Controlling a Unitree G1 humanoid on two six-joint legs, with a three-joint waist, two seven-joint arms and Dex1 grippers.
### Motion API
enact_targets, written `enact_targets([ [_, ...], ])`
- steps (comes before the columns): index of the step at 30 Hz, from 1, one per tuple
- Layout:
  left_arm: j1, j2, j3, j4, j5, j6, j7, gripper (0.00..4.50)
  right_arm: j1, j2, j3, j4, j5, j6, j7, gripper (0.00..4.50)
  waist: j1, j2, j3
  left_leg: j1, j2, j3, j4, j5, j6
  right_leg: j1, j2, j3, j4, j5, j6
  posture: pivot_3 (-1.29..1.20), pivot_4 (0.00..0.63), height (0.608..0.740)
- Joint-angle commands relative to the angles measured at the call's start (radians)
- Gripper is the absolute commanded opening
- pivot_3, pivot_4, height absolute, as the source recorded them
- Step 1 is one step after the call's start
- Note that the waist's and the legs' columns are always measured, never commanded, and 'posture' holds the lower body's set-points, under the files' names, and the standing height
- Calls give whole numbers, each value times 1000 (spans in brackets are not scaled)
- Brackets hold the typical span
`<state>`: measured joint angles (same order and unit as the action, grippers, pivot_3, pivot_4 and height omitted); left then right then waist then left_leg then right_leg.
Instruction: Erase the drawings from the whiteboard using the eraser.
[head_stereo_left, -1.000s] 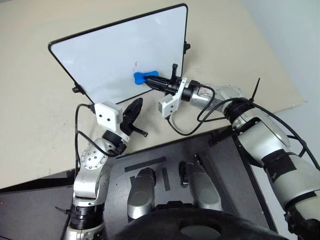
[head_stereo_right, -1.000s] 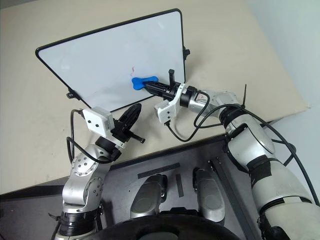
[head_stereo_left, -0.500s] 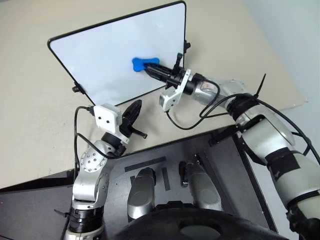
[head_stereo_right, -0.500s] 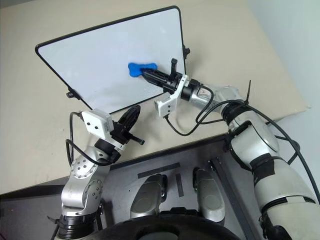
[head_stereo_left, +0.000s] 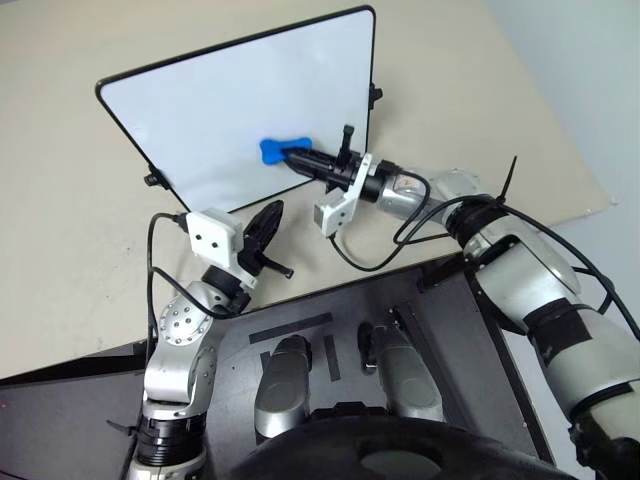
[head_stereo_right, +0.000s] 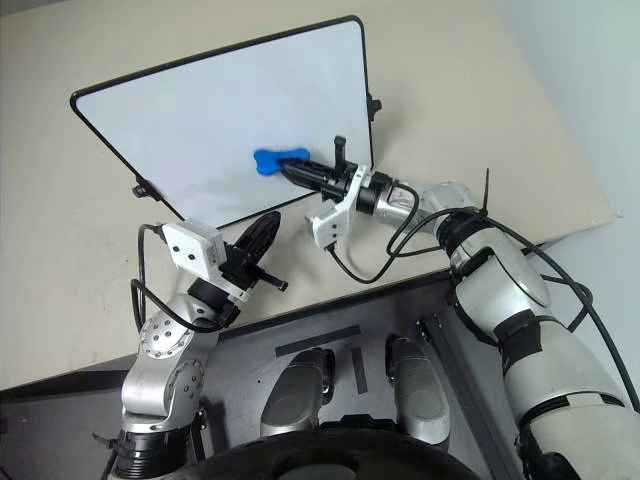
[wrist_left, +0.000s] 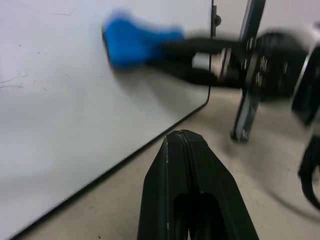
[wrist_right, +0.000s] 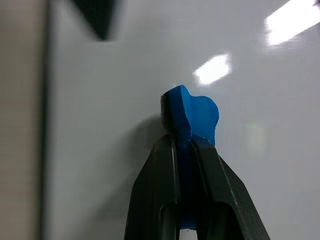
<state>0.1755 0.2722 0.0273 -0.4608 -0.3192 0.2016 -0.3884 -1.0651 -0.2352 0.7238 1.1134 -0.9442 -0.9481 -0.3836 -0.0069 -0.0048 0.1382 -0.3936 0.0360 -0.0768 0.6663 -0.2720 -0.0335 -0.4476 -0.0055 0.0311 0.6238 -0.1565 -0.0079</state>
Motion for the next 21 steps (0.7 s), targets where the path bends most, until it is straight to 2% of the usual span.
enact_targets([
  [1, 8, -1, 6, -1, 4, -40, -12, 0, -4, 2, -12, 2, 31, 6, 38, 26, 0, 0, 0, 0, 0, 0, 0, 0, 0, 0, 0, 0, 0, 0, 0, 0, 150, 740],
  [5, 7, -1, 5, 25, 6, -61, -21, 0, 15, -23, -37, -21, 69, -16, 71, 26, 1, 0, 0, 0, 0, 0, 0, 0, 0, 0, 0, 0, 0, 0, 0, 0, 150, 740],
  [8, 10, -1, 8, 42, 7, -80, -30, 0, 79, -63, -99, -56, 230, -90, 241, 26, 8, 0, 0, 0, 0, 0, 0, 0, 0, 0, 0, 0, 0, 0, 0, 0, 150, 740],
  [11, 19, 3, 16, 48, 5, -94, -37, 0, 181, -108, -150, -142, 459, -89, 510, 26, 15, -1, -1, -3, 0, 0, 0, 0, 0, 0, 0, -1, -2, 0, 0, 0, 150, 740],
  [13, 23, 5, 18, 54, 4, -104, -41, 0, 293, -170, -188, -298, 654, -1, 694, 26, 18, -2, -1, -5, 0, 1, 0, -1, 1, 0, 0, -1, -5, 0, 1, 0, 150, 740],
  [16, 26, 7, 21, 72, 2, -121, -53, 0, 477, -283, -249, -580, 856, 196, 878, 26, 21, -2, -1, -7, 0, 1, 1, -3, 2, 0, 0, -2, -9, 1, 2, 0, 150, 740],
  [18, 26, 11, 24, 85, -1, -128, -66, 0, 584, -347, -289, -752, 918, 321, 939, 26, 22, -2, -1, -8, 0, 1, 1, -4, 3, 2, 0, -3, -12, 1, 3, 0, 150, 740],
  [21, 24, 21, 32, 99, -9, -132, -85, 0, 673, -387, -327, -908, 933, 442, 979, 26, 12, -3, -2, -6, 0, 2, 2, -5, 4, 3, 0, -1, -13, 2, 4, 0, 150, 740],
])
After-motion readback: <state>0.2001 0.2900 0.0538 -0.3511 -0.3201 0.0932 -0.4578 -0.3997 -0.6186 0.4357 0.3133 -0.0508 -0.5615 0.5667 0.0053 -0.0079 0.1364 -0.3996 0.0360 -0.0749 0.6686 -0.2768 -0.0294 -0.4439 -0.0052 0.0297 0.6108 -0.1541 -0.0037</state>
